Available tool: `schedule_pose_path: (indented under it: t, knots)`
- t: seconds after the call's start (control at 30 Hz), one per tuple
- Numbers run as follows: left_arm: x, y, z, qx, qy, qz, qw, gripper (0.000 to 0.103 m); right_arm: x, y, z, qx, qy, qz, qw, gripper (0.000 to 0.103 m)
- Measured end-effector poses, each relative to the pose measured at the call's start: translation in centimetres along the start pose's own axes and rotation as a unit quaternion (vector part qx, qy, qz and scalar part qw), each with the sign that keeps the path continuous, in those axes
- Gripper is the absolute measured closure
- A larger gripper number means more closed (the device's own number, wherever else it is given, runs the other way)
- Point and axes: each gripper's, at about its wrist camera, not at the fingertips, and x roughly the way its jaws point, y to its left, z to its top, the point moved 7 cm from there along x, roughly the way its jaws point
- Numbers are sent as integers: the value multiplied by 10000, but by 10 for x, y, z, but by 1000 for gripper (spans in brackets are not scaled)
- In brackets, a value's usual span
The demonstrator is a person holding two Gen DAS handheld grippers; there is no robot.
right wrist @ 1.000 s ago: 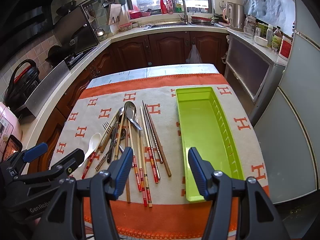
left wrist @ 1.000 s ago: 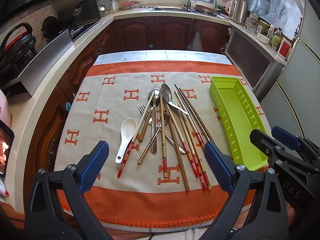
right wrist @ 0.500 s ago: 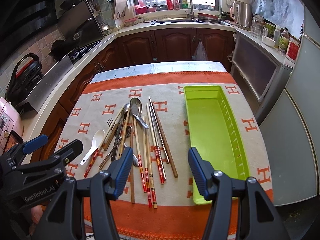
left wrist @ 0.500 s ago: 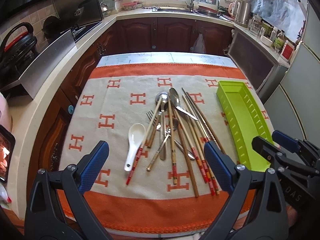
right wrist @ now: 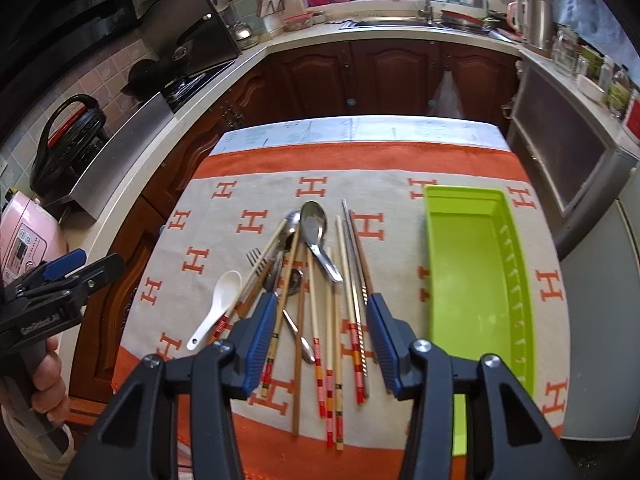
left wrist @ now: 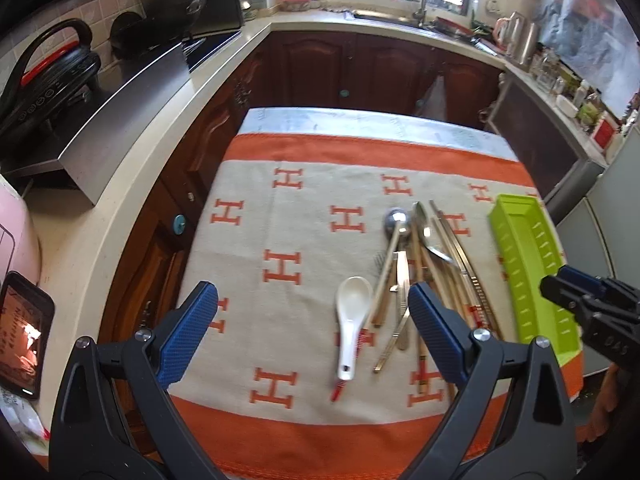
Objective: Organize utensils
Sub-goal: 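Grasp the white ceramic spoon with the left tool while the right tool approaches the chopsticks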
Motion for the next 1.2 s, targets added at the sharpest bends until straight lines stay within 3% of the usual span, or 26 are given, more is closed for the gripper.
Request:
schedule_pose_path:
  t: [0.13, 0.37, 0.63, 0.93, 1.1, 1.2]
  knots:
    - [30, 16, -4, 22, 231, 188, 9996, 10, 23, 17, 8, -55, 267, 303, 9992, 65]
    - [88, 8, -31, 111, 878, -74, 9961, 35, 80, 41, 3, 63, 964, 735, 9926, 85]
    - [147, -5, -48, 36, 1411, -496, 9887, 43, 118, 52, 0, 336, 1335, 990, 9855, 86]
    - [175, -12, -54, 64, 1461, -780, 9862, 49, 129, 56, -7, 283, 1450, 960, 9843, 86]
    - [174, -20, -53, 269, 1277, -797, 9882, 49, 134, 55, -9, 274, 1477, 906, 9845, 86]
    - [173, -29, -53, 432, 1212, -782, 9886, 57, 137, 56, -11, 255, 1519, 882, 9841, 86]
